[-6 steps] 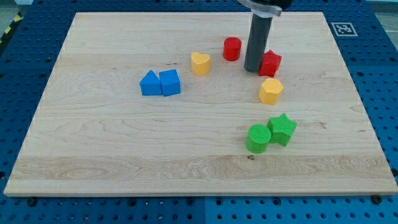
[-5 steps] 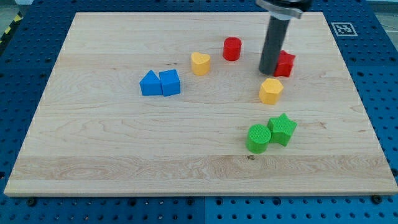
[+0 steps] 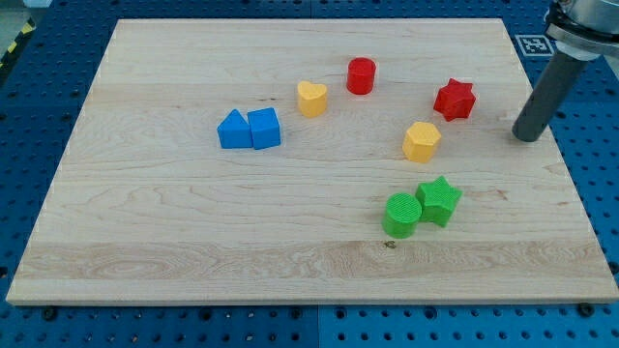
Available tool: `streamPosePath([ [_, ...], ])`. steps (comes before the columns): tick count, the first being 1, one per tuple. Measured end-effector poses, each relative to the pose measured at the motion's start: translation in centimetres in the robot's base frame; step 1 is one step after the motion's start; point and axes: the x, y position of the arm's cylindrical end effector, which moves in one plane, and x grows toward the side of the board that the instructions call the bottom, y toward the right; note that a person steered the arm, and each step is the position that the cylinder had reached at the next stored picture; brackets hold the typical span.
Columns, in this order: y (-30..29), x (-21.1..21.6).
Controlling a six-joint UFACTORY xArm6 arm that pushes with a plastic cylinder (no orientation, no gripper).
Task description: Slightly touch the red star
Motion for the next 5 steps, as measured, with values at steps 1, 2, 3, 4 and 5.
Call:
streamPosePath([
  [1, -5.8, -0.6],
  [2, -9.3, -3.6],
  [3, -6.6, -2.9],
  [4, -1.0, -1.3],
  [5, 3.5, -1.8],
])
